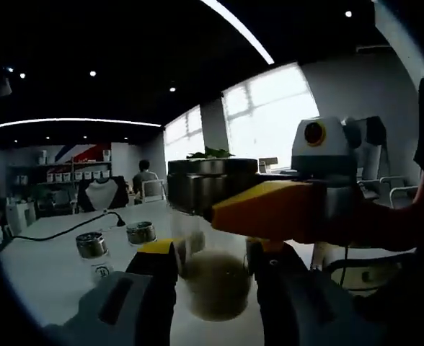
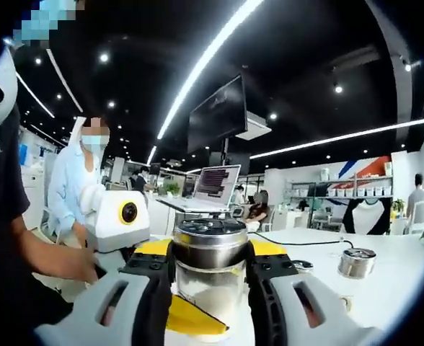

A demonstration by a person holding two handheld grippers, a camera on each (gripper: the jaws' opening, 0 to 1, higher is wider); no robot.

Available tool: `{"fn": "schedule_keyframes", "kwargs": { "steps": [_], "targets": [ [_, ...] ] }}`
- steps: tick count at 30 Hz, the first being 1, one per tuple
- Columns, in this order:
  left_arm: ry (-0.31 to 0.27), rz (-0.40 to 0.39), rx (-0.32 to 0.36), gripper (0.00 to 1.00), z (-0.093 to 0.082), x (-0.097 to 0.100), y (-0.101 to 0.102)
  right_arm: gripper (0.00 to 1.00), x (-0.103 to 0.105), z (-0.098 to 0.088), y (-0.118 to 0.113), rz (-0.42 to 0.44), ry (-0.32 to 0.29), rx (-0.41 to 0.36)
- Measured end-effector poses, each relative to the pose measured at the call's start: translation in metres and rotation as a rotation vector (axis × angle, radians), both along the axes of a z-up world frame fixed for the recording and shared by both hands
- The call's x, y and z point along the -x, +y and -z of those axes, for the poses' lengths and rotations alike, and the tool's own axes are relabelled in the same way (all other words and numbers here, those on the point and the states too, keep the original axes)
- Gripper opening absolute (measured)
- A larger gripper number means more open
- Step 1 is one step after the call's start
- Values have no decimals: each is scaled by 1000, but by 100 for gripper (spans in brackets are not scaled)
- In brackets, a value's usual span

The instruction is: Rotate the seasoning bottle until the label or dispensing opening points toward the visible target arrow and the bottle remains upright within the marked orientation range

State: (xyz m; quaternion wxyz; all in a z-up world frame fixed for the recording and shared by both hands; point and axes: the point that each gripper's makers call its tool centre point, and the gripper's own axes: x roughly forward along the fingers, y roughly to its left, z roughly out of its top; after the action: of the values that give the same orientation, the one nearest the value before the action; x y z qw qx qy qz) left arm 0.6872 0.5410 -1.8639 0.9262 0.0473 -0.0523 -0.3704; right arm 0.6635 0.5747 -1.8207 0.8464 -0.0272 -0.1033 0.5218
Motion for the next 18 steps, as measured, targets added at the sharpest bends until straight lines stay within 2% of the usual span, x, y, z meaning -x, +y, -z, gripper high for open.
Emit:
{"fn": "schedule_keyframes", "kwargs": {
  "steps": [4,7,14,18],
  "targets": [
    [-10,-48,-26,44,3,-5,2,38,-6,3,3,46,-1,-9],
    [-12,-67,-45,44,6,-6,5,38,-10,6,3,58,28,-15],
    [-24,-70,-29,44,4,-6,7,39,-10,6,4,71,21,-3],
    [-39,-66,-43,44,3,-5,6,40,-12,13,6,80,35,43]
  ]
}}
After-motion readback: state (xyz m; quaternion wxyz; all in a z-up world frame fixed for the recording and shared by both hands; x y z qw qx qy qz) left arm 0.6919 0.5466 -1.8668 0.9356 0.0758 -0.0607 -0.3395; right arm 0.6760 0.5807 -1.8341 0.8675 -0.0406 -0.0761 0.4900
